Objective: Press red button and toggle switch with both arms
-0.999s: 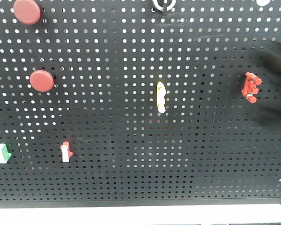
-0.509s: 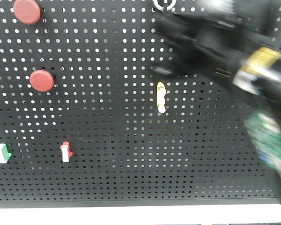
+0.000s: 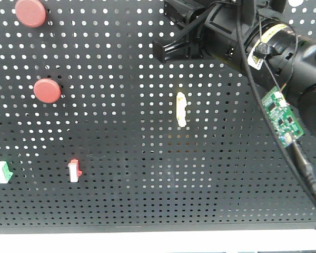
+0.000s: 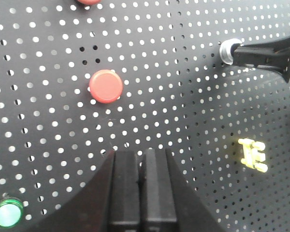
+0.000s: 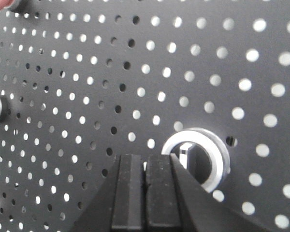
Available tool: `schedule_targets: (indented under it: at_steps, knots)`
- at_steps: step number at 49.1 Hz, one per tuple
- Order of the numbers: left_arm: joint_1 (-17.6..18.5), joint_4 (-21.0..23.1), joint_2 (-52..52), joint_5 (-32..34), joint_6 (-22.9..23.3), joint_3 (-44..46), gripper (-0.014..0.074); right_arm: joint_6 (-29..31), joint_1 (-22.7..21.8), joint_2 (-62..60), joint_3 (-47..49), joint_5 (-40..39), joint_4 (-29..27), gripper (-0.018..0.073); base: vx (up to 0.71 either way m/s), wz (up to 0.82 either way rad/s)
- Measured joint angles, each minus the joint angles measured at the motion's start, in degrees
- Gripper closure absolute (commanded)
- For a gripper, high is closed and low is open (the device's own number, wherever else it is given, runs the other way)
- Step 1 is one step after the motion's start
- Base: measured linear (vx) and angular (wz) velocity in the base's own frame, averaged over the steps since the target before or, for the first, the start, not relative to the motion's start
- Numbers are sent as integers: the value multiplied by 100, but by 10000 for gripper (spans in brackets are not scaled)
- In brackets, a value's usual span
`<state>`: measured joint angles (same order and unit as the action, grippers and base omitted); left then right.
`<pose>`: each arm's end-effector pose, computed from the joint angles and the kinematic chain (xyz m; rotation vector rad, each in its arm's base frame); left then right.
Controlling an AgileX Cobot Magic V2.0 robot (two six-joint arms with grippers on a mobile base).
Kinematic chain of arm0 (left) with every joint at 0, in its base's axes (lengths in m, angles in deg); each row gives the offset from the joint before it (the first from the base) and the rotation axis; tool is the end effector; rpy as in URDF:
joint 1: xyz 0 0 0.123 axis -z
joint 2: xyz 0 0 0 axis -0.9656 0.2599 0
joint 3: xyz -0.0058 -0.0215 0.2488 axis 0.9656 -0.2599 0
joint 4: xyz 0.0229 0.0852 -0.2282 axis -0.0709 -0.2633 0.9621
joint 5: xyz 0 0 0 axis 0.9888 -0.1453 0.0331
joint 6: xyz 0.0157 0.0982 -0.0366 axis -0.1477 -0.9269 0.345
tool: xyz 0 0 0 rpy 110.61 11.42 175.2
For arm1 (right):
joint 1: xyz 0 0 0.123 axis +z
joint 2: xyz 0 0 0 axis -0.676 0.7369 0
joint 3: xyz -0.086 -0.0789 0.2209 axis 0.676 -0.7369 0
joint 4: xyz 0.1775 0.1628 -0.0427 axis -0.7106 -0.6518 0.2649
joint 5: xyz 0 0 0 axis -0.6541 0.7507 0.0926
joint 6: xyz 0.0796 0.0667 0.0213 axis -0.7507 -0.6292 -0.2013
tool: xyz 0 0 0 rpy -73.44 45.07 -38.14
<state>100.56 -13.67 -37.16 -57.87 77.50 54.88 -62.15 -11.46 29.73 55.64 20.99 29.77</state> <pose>0.1443 -0.0683 0.4299 0.3894 1.2699 -0.2408 0.2934 0.1821 0.4689 -0.5017 1.1956 0.3264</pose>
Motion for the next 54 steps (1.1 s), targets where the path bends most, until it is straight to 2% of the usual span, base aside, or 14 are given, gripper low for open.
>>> schedule_targets:
  at_steps: [20, 35, 45, 54]
  knots:
    - [0, 0, 0, 0, 0, 0, 595, 101, -18, -114, -5, 153, -77, 562, 0, 0]
    - [0, 0, 0, 27, 0, 0, 595, 436, -205, -409, 24, 805, -100, 562, 0, 0]
    - [0, 0, 0, 27, 0, 0, 595, 440, 69, -699, -188, 822, -242, 562, 0, 0]
    - [0, 0, 0, 27, 0, 0, 595, 442, 145, -1365, -868, 786, -242, 562, 0, 0]
